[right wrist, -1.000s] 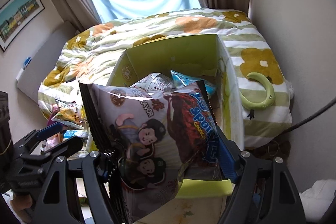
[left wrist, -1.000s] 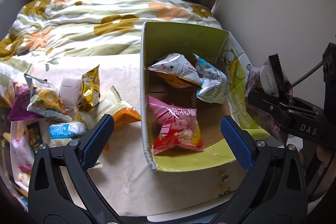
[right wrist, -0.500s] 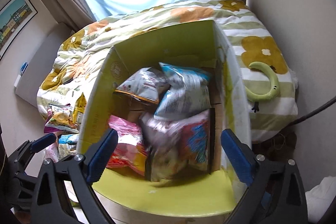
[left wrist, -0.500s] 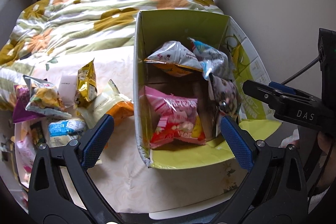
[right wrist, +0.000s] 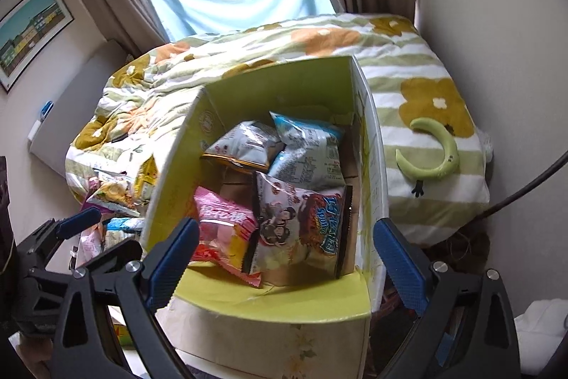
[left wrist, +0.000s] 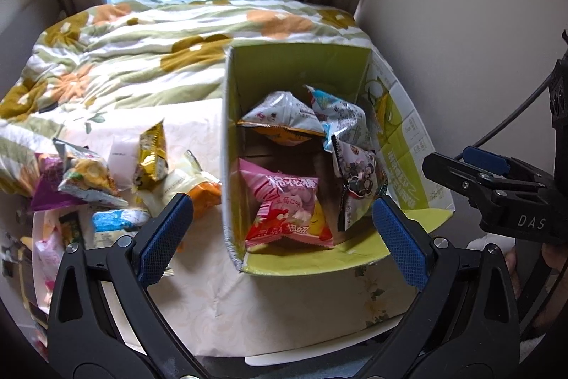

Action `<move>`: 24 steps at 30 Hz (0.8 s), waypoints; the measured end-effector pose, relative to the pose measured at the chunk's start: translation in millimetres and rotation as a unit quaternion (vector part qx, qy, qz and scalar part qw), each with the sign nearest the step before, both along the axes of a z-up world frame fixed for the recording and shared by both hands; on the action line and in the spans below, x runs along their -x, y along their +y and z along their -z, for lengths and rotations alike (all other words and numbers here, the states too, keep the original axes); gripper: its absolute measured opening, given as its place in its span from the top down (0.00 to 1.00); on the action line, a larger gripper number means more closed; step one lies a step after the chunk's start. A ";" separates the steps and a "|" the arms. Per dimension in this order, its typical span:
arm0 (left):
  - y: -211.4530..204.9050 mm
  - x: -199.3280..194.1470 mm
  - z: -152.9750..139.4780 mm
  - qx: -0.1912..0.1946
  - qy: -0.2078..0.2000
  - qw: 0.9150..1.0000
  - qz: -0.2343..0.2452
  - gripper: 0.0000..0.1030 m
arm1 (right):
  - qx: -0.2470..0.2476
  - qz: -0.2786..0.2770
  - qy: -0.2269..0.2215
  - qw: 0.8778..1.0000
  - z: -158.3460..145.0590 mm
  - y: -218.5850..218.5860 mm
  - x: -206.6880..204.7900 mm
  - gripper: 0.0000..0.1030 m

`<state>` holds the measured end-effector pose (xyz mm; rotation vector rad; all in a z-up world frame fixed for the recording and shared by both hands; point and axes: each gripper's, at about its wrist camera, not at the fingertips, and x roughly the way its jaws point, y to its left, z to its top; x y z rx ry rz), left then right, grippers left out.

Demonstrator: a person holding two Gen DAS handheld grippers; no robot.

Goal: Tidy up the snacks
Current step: 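Withdraw both tools from the box toward the remaining snacks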

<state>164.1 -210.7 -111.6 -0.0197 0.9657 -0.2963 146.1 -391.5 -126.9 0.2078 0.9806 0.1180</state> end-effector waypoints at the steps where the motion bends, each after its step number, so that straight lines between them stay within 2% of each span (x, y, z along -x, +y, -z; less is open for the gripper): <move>1: 4.8 3.1 -4.4 0.001 -0.005 1.000 -0.006 0.03 | 0.001 -0.004 -0.004 1.000 -3.4 2.6 1.2 0.05; 8: 60.3 26.1 -32.5 -0.005 -0.033 0.997 -0.066 0.03 | -0.017 -0.050 -0.041 0.998 -30.9 34.9 8.5 0.05; 13: 112.3 42.5 -42.3 -0.004 -0.045 0.993 -0.108 0.03 | -0.025 -0.090 -0.065 0.993 -43.5 80.9 12.9 0.05; 19: 180.3 56.6 -43.5 -0.009 -0.048 0.988 -0.145 0.03 | -0.038 -0.113 -0.066 0.991 -42.2 135.3 14.6 0.05; 24: 234.6 58.2 -31.7 -0.009 -0.031 0.986 -0.165 0.03 | -0.039 -0.125 -0.056 0.990 -32.6 183.0 11.3 0.05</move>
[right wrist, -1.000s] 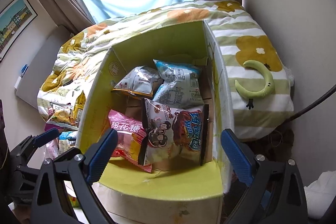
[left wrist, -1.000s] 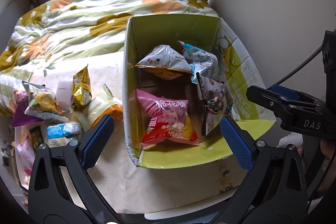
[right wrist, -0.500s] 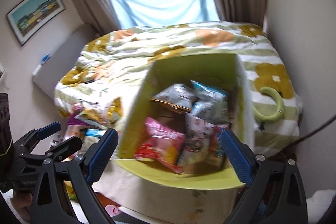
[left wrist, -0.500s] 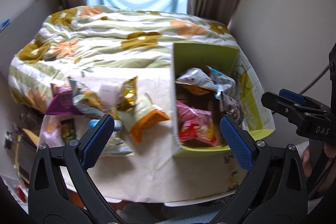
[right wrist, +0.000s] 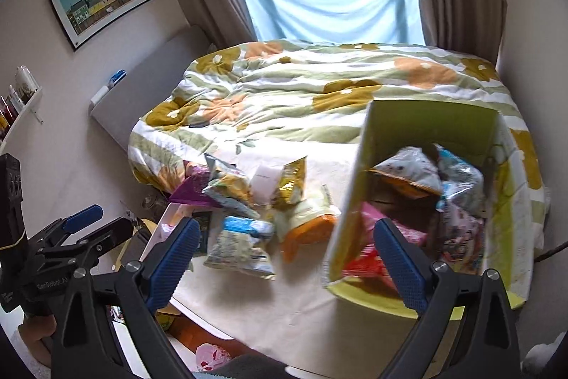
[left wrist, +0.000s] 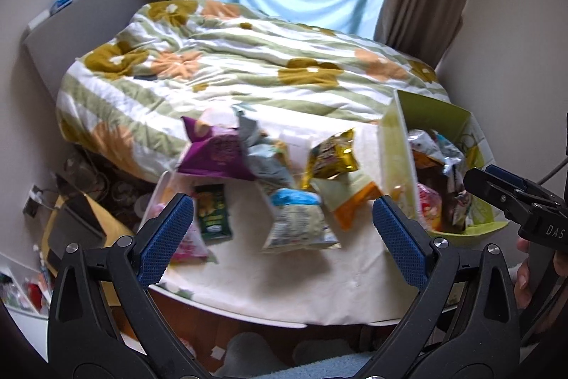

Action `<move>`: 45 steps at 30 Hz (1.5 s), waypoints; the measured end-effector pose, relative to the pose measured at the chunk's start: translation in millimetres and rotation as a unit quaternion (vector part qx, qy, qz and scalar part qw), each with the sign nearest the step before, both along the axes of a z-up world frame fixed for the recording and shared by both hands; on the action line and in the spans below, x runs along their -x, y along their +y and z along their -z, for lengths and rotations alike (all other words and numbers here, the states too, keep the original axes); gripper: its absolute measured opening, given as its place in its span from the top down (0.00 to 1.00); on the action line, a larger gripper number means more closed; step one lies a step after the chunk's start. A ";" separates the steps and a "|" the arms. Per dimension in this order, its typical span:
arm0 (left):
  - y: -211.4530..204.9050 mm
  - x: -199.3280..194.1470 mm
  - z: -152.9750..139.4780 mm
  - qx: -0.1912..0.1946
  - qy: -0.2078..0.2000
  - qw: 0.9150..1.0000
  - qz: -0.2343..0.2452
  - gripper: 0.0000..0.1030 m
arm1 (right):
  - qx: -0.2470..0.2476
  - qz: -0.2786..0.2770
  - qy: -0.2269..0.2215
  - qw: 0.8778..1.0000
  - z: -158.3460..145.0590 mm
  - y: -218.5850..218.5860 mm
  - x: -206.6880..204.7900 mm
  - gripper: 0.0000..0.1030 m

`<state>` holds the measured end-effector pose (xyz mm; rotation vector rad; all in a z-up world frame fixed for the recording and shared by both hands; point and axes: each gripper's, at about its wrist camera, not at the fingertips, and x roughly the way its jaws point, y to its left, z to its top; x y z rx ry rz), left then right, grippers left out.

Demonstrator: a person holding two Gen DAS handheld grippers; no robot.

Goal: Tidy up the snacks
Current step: 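Withdraw both tools from the box toward the remaining snacks, then grasp the white-pink bag with the left tool while the right tool grasps the blue-printed bag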

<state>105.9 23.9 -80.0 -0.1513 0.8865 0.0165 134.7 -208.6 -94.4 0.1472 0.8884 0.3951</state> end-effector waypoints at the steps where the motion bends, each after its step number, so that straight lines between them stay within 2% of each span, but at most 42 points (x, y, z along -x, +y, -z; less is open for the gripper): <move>1: 10.4 -0.6 3.2 0.001 0.005 1.000 -0.003 0.03 | 0.000 -0.002 0.003 1.000 2.6 10.2 -1.2 0.05; 10: 88.9 -13.0 47.3 0.021 0.044 0.999 -0.010 0.03 | 0.003 -0.004 0.041 0.999 38.7 84.5 -15.2 0.05; 15: 118.2 -23.8 84.6 0.035 0.077 0.996 -0.004 0.03 | 0.007 0.008 0.064 0.998 62.6 113.0 -28.0 0.05; 24: 127.9 -46.6 156.9 0.032 0.130 0.991 0.026 0.05 | 0.017 0.051 0.102 0.993 112.5 141.2 -44.1 0.05; 30: 128.8 -61.2 196.2 0.042 0.156 0.986 0.028 0.17 | 0.038 0.058 0.116 0.991 140.1 150.7 -50.3 0.05; 34: 126.2 -66.4 206.2 0.022 0.152 0.988 0.027 0.18 | 0.050 0.056 0.125 0.989 155.4 154.3 -51.7 0.05; 38: 121.1 -69.0 212.6 0.000 0.151 0.988 0.026 0.25 | 0.056 0.053 0.127 0.989 161.8 155.4 -51.1 0.05; 41: 125.8 -69.9 218.2 0.005 0.160 0.987 0.015 0.31 | 0.063 0.045 0.124 0.989 163.2 157.6 -50.9 0.05; 45: 131.0 -70.5 223.1 0.017 0.167 0.986 0.007 0.34 | 0.068 0.033 0.123 0.989 166.1 160.4 -51.0 0.05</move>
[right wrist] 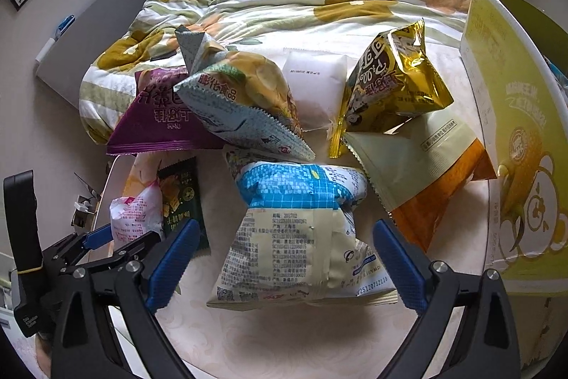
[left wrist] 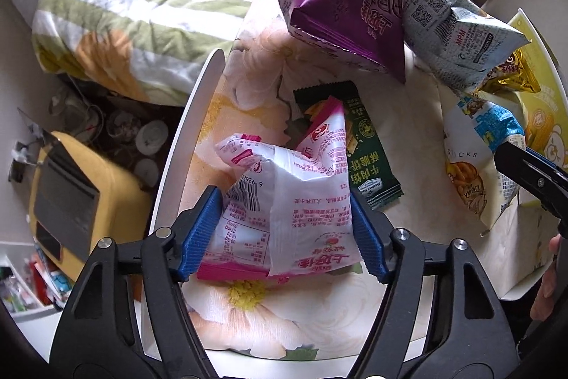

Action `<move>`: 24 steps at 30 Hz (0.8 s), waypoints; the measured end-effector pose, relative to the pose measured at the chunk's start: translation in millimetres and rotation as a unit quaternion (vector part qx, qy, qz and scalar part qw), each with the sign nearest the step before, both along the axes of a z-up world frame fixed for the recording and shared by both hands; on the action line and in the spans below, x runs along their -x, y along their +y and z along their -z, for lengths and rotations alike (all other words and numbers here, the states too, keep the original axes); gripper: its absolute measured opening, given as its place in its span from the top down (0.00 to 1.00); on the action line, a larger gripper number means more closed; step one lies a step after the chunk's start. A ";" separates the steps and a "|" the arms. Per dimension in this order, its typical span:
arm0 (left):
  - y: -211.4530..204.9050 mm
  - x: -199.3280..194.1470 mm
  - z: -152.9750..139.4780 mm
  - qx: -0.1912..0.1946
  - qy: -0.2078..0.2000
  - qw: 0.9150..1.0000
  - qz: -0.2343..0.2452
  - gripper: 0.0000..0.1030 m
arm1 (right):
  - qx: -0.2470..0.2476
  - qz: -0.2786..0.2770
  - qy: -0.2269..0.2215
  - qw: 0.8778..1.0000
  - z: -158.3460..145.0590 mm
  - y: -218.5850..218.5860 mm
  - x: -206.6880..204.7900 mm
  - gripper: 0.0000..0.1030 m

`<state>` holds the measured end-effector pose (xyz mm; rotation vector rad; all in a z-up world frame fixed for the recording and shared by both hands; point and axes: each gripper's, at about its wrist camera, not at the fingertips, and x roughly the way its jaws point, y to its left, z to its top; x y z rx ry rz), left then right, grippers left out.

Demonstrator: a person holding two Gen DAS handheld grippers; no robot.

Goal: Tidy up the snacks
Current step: 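Grasp the white-pink bag with the left tool while the right tool grasps the blue-printed bag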

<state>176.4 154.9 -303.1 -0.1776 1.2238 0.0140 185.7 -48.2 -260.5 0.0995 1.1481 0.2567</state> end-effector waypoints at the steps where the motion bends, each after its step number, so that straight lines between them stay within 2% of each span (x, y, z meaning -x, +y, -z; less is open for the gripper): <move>1: -1.5 -0.1 1.0 -0.003 0.000 1.000 0.002 0.35 | 0.002 -0.003 0.000 1.000 0.7 0.8 -0.4 0.05; 13: 6.2 0.2 4.7 0.015 0.011 1.000 0.015 0.46 | 0.002 -0.010 0.011 1.000 15.4 5.5 -9.1 0.06; 19: 9.6 2.5 1.3 0.024 0.010 0.999 0.030 0.53 | 0.004 -0.004 0.015 1.000 20.7 4.0 -15.2 0.10; 24: 9.1 3.6 -1.8 0.022 0.013 0.999 0.047 0.55 | 0.013 -0.012 0.022 1.000 25.5 7.1 -17.1 0.18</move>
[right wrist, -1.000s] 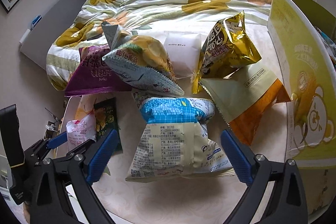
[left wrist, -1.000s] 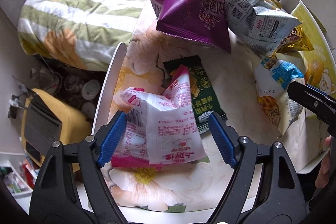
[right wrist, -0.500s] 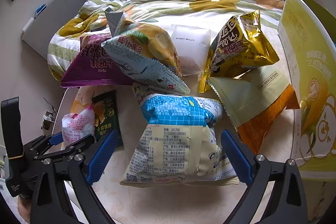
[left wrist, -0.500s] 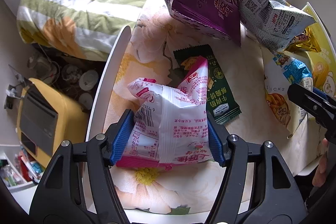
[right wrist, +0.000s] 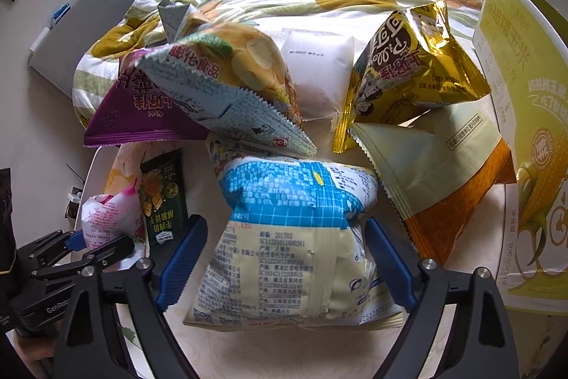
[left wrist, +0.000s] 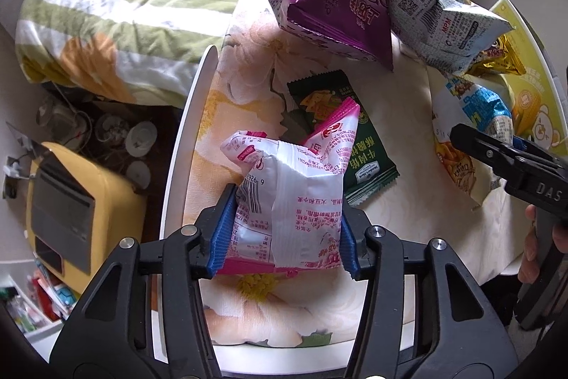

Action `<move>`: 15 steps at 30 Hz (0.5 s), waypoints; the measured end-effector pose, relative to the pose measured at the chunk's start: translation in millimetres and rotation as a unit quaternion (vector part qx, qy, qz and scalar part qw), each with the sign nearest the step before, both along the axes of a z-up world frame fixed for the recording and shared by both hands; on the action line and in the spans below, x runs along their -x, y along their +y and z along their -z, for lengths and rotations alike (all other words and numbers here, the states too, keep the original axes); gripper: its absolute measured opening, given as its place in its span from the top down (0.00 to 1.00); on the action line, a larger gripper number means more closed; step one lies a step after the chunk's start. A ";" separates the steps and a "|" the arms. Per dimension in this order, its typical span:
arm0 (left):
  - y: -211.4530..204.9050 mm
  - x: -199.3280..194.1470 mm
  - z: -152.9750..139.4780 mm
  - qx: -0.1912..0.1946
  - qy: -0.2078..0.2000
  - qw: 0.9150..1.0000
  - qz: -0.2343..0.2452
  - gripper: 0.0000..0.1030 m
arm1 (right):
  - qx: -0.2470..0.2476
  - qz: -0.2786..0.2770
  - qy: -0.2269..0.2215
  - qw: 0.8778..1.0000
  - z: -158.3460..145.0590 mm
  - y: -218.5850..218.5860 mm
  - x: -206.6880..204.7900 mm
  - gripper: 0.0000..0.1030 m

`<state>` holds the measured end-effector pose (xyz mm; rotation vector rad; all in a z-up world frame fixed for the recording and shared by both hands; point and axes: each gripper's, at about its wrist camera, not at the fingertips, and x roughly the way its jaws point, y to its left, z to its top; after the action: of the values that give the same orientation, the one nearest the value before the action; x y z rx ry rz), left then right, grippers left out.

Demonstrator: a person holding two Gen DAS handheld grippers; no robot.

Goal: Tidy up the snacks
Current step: 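Grasp the white-pink bag with the left tool while the right tool grasps the blue-printed bag, then carry both bags over the yellow box and open both tools to drop them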

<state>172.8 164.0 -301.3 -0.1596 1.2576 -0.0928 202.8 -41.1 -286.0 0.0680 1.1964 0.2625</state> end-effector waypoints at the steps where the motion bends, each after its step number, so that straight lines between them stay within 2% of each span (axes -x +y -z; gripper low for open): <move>1: 0.0 1.1 -0.7 0.001 0.000 1.000 0.002 0.55 | 0.003 0.000 0.001 1.000 1.4 0.7 0.2 0.19; 4: 0.5 2.9 -2.6 0.004 -0.001 1.000 0.004 0.55 | 0.011 0.002 0.000 1.000 2.7 0.9 3.1 0.27; 6: 0.8 3.5 -4.4 0.008 -0.001 1.000 0.003 0.55 | 0.012 0.004 -0.001 1.000 2.3 -0.1 5.8 0.40; 15: -7.6 10.2 -27.4 0.020 -0.023 0.999 0.021 0.55 | 0.009 0.005 -0.003 1.000 -9.1 -4.8 24.0 0.47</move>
<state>162.6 156.5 -273.9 -0.1648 1.2137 -0.1569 178.8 -46.0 -276.9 0.0577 1.1926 0.2427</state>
